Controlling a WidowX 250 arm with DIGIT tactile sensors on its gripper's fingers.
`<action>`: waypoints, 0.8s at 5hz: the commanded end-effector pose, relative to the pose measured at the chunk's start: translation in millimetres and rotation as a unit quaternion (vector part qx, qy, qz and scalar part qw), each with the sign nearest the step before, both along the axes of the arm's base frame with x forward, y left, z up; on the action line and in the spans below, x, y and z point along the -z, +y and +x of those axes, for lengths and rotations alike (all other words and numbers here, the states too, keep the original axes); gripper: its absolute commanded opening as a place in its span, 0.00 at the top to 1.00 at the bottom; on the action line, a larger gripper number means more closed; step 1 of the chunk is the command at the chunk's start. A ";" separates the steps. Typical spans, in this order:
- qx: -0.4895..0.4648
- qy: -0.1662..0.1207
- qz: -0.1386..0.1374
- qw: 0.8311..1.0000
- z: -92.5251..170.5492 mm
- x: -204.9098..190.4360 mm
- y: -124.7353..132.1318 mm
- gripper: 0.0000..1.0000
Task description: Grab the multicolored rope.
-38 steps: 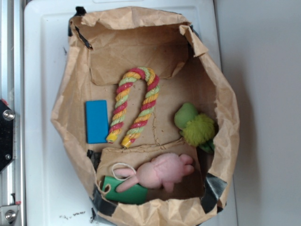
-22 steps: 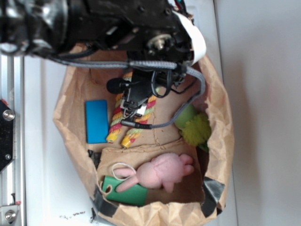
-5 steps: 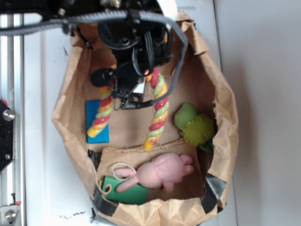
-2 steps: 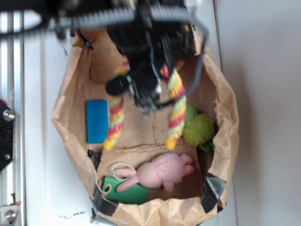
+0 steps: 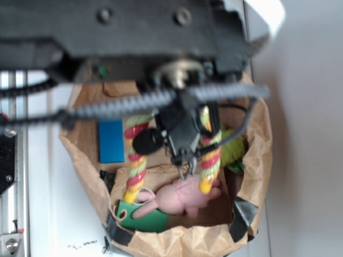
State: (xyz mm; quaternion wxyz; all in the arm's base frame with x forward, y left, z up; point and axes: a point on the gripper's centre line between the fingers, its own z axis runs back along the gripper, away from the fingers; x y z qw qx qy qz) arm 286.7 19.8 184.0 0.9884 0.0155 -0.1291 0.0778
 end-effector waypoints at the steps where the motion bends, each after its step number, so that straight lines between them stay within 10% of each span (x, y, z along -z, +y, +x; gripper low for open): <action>1: -0.008 -0.010 0.021 1.000 -13.1 -34.0 -12.0 1.00; 4: -0.002 -0.012 0.030 0.999 -16.1 -36.4 -16.0 1.00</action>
